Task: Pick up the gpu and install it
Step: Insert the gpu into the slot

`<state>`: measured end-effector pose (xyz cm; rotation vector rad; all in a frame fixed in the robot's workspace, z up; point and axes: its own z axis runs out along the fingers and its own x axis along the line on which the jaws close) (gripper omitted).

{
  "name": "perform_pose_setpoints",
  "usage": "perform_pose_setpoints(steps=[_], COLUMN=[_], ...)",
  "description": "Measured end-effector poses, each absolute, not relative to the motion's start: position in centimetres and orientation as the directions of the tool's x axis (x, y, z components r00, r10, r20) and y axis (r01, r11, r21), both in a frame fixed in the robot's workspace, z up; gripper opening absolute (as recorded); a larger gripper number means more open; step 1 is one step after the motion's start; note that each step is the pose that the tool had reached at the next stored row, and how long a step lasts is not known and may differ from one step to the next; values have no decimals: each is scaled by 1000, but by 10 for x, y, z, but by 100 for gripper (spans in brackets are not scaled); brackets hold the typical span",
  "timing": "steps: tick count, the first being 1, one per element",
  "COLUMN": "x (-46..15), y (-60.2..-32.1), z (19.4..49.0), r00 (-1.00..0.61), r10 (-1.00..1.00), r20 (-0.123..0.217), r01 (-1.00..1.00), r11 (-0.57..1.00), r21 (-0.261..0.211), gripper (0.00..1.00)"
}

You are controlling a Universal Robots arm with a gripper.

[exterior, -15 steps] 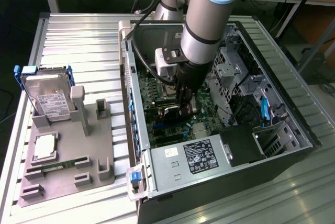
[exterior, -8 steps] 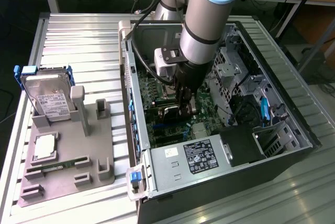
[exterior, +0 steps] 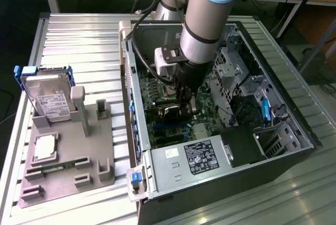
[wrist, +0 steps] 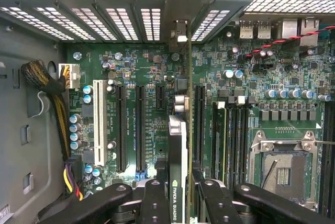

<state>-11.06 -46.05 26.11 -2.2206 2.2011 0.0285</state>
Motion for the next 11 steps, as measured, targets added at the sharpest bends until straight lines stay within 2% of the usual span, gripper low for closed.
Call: perform_pose_setpoints(steps=[11], x=[-112], y=[-460], z=[258], r00=[9], r10=[-1000], r20=[-23], r01=[-1000], r11=[-9], r21=[1], gripper=[27])
